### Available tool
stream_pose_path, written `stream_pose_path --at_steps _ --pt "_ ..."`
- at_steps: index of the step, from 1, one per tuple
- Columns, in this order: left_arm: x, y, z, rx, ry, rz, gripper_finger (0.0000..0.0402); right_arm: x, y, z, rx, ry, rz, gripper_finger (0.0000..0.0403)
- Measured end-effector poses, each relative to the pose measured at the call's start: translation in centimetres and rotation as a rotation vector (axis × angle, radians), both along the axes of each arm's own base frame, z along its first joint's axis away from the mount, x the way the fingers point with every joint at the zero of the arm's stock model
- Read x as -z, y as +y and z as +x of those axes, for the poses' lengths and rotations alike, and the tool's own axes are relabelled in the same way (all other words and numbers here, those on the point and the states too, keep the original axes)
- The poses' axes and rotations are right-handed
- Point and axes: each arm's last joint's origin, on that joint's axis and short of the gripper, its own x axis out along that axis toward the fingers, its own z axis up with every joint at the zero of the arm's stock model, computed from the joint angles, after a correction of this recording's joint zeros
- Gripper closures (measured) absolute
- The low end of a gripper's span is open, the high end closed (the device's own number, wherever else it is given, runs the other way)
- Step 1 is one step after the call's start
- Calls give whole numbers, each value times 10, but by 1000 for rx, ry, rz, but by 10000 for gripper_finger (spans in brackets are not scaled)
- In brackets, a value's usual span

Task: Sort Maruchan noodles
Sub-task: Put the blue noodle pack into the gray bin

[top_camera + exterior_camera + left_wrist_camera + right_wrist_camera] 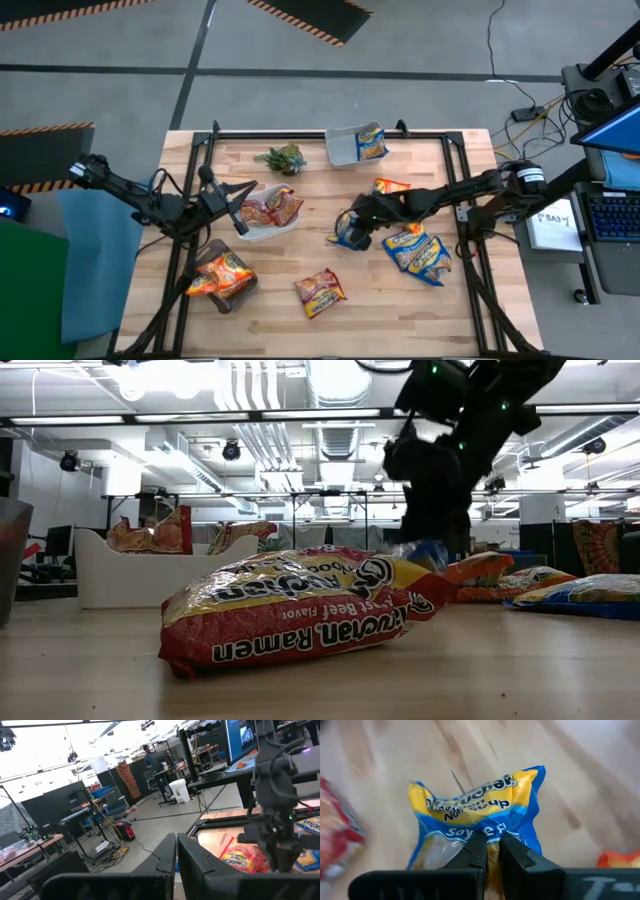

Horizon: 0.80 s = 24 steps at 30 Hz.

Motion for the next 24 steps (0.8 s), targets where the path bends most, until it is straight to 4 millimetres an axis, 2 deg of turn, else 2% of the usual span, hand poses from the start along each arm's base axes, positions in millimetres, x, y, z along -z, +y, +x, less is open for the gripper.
stream_pose_path --at_steps 7,14,19,24 --pt "0 0 0 0 -1 0 402 -39 -13 -9 57 -168 -90 384" --pt "0 0 0 0 -1 0 402 -70 -45 -26 376 -269 -331 385" --pt "0 0 0 0 -1 -1 402 -74 -75 -21 544 -350 -390 385" --pt "0 0 0 0 -1 -1 402 -59 -112 -12 678 -381 -440 385"
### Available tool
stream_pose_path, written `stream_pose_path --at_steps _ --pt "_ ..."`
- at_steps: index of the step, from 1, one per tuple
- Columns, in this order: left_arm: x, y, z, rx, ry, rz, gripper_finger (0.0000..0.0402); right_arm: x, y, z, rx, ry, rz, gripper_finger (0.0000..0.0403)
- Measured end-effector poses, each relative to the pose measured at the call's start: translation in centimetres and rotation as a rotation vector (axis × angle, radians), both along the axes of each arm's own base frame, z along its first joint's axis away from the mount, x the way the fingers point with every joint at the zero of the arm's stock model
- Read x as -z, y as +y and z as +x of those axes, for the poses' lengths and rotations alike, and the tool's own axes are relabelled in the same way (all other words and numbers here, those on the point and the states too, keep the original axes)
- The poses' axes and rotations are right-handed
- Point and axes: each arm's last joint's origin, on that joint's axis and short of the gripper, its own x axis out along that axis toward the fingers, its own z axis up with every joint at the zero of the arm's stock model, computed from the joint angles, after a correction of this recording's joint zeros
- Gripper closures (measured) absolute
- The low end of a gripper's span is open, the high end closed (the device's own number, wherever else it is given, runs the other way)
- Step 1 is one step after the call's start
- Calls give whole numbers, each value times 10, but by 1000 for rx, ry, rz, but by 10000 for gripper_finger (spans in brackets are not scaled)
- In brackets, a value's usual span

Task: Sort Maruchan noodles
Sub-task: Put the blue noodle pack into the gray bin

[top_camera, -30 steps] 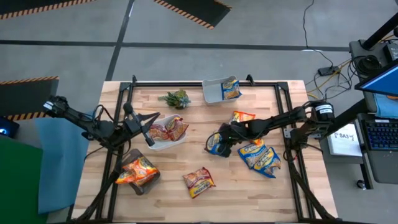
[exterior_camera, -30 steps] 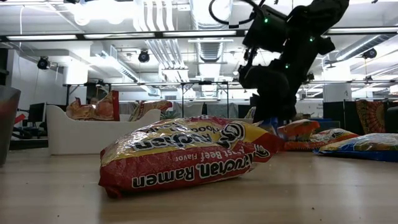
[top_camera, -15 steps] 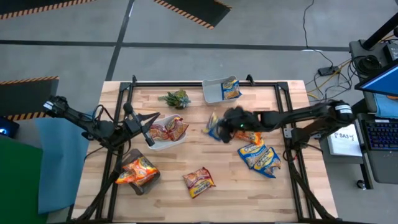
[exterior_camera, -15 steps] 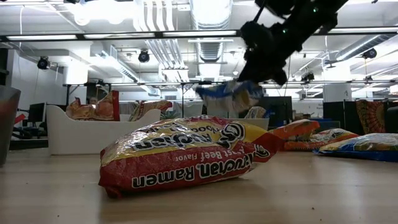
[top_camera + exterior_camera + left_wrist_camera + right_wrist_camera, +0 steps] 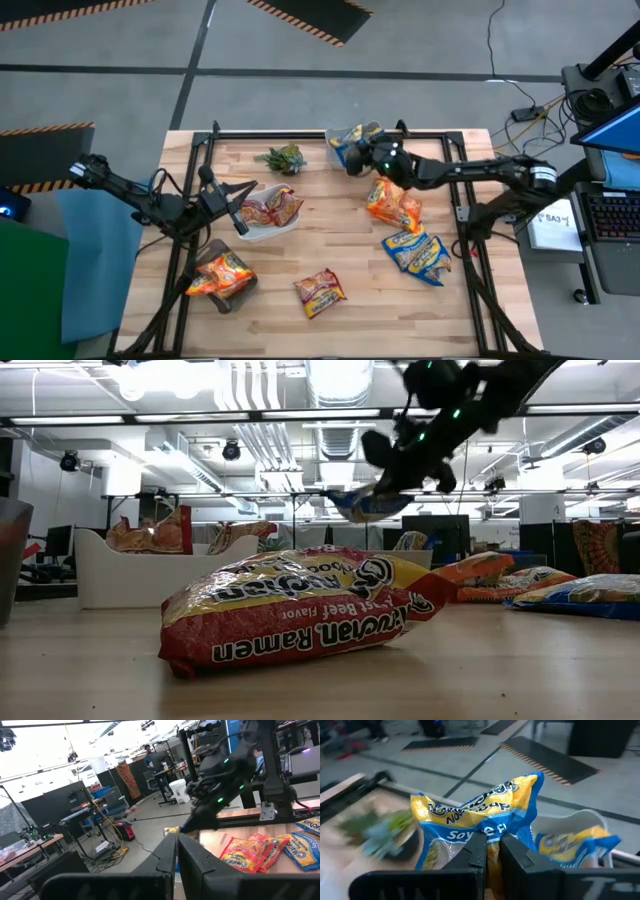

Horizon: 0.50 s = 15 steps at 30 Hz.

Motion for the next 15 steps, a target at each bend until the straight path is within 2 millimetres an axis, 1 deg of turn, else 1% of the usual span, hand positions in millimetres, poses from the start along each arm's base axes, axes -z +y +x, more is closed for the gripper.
stream_pose_path --at_steps 4,7,10,15 --pt "0 0 0 0 2 1 402 18 -26 5 78 -20 1 376" --pt "1 0 0 -1 12 9 402 30 -37 8 109 -37 21 359" --pt "1 0 0 -1 15 12 402 40 -44 11 125 -38 26 336" --pt "1 0 0 -1 19 14 402 49 -46 13 129 -28 48 292"
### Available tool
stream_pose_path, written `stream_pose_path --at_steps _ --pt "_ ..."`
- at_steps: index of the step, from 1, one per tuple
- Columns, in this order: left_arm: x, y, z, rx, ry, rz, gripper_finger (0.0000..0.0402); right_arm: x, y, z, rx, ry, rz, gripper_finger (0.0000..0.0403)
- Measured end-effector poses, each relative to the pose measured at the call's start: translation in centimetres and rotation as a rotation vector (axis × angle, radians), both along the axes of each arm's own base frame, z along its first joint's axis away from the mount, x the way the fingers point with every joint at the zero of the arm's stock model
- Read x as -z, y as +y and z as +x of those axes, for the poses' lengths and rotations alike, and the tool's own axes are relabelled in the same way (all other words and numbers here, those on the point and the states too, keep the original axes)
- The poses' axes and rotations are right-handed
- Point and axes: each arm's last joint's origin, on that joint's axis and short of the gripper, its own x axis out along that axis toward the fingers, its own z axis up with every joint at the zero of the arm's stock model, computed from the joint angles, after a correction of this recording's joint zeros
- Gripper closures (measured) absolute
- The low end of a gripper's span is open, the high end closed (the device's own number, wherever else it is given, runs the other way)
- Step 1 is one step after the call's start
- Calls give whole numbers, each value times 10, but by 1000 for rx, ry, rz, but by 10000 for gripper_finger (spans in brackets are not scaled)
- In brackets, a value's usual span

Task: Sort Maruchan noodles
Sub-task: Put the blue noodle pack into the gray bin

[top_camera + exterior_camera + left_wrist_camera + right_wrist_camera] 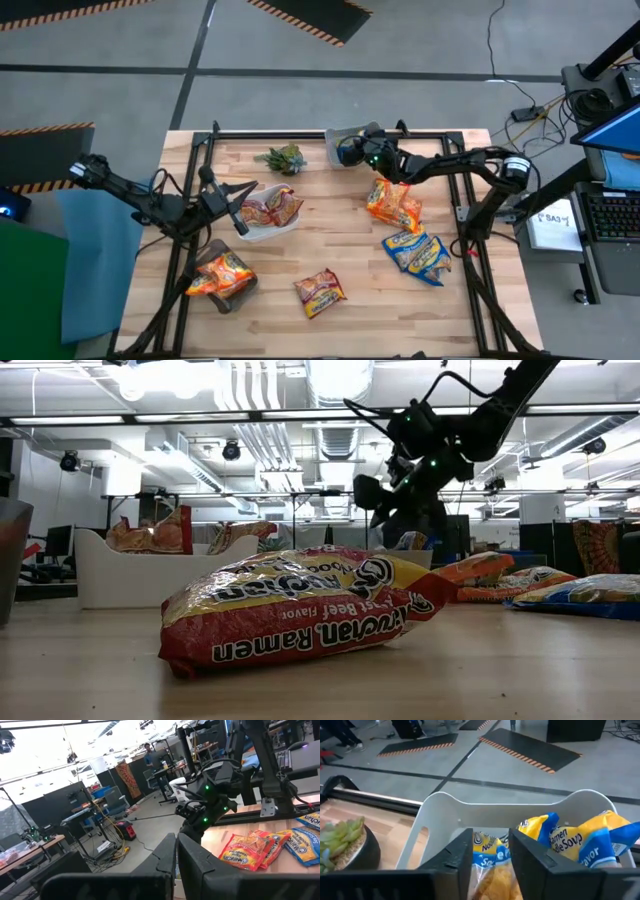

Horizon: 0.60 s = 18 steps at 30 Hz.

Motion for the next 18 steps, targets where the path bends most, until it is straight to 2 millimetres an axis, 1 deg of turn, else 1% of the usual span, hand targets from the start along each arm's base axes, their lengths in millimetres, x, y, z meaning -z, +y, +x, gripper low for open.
stream_pose_path --at_steps 3,5,9,13,18 --pt "0 0 0 0 0 0 402 -2 0 -1 -1 0 -1 269" --pt "0 0 0 0 -1 0 402 -7 1 -2 -15 -6 -9 257" --pt "0 0 0 0 -1 0 402 -20 3 -6 -33 -30 -24 250" --pt "0 0 0 0 -1 -1 402 -25 6 -9 -59 -23 -17 275" --pt "0 0 0 0 -2 -3 402 -23 6 -8 -69 1 -18 337"
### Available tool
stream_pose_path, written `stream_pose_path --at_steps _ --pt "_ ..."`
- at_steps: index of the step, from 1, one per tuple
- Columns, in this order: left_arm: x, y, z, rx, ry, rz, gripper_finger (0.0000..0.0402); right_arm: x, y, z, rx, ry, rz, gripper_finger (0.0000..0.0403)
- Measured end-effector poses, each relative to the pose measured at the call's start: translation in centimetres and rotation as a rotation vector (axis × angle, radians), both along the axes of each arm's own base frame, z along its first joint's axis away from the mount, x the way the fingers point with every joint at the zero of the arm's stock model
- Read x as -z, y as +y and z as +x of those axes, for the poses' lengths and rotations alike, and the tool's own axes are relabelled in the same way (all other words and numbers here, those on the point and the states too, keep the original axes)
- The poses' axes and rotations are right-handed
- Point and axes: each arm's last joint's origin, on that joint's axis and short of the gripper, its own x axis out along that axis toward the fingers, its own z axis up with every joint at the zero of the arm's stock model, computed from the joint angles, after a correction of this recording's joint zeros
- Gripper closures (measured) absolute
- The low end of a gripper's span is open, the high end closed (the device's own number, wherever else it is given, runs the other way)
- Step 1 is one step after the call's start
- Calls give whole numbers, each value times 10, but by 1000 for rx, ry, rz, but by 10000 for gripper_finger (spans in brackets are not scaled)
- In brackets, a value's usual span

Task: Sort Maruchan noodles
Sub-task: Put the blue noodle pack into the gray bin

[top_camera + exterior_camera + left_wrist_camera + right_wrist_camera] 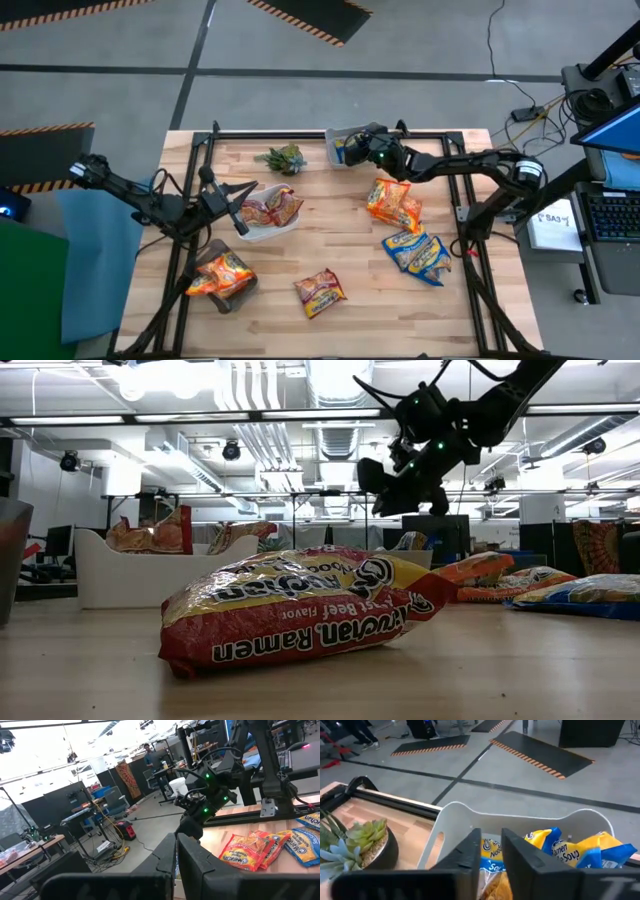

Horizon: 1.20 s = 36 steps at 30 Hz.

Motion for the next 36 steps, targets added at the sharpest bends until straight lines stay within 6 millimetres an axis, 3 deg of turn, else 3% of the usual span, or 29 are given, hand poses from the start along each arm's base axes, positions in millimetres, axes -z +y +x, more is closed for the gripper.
stream_pose_path --at_steps 4,8,19,24,36 --pt "0 0 0 0 -1 -1 402 4 0 1 -29 12 13 386" --pt "0 0 0 0 -1 -1 402 1 -7 1 -40 45 40 391" --pt "0 0 0 0 -1 -2 402 -39 -63 23 -137 342 341 394" --pt "0 0 0 0 -1 -1 402 -47 -85 33 -138 539 461 394" --pt "1 0 0 0 7 -2 402 -13 -105 59 -168 737 577 394"
